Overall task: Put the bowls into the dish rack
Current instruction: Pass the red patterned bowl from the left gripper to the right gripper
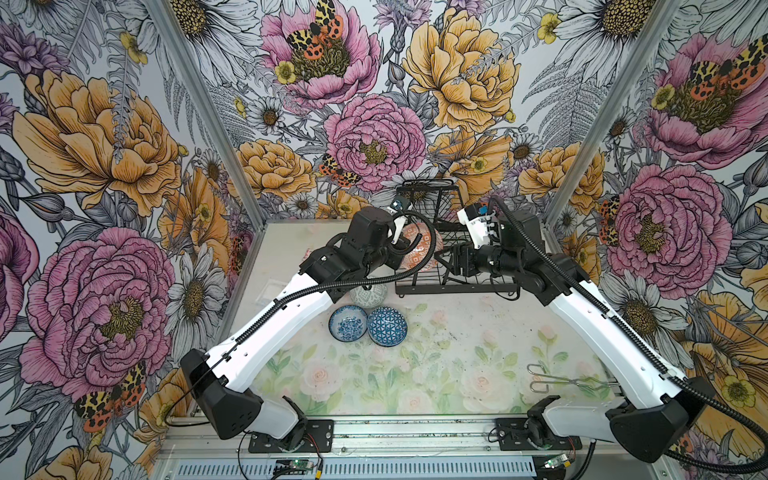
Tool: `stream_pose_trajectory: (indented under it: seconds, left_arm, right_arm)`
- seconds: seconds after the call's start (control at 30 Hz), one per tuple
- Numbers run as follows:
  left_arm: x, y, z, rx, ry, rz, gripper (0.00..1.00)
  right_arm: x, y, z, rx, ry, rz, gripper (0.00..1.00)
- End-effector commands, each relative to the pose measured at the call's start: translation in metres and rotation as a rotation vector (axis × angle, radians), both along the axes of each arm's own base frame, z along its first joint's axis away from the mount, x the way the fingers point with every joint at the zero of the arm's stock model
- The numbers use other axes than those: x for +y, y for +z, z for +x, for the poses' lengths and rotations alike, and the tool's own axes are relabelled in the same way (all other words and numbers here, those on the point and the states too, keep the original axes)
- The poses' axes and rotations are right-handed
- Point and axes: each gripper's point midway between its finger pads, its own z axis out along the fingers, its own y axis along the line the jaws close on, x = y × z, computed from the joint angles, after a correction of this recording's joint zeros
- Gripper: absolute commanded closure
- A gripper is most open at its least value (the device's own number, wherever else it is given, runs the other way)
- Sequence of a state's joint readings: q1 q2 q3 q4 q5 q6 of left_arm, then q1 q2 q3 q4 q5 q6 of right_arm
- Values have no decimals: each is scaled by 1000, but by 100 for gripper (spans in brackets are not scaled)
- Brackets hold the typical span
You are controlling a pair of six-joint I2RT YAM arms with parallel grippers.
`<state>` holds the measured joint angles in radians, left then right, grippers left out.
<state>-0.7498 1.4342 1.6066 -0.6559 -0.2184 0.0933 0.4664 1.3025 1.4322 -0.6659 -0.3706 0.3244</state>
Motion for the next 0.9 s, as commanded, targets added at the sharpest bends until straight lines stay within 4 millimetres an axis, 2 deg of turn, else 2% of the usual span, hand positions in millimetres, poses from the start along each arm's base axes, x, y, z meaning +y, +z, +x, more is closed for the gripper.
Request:
stream_pose_trajectory:
  seconds: [0.0,0.13,0.3,0.37,0.47,0.5,0.73,0.77,0.87]
  left_arm:
    - [-17,38,-16,-68,-85,-116,100]
    - [-29,32,-21,-60,-113,-105,100]
    - [-43,34,-27,-71,-146,-122,100]
    - [-46,37,-29,-78,-155,-129,100]
    - [-49,41,-32,-88,-167,-143,100]
    - [-49,41,-32,-89,-168,-143,100]
    - [-48,35,-28,-77,-163,-134,100]
    - [-46,35,-27,-76,-156,-137,95]
    - [-27,40,-21,-92,-100,-142,43]
  right_arm:
    - [-1,15,8,-38,-35,0,38]
    - [0,22,13,-41,-54,11,42]
    - [3,15,21,-2,-76,20,56]
    - [4,10,23,14,-80,18,67]
    - [3,5,23,22,-92,9,97]
    - [1,5,23,21,-98,7,100]
    - [-11,13,20,-31,-135,-20,100]
    - [-15,16,19,-47,-143,-27,100]
    - [-32,30,19,-114,-186,-55,100]
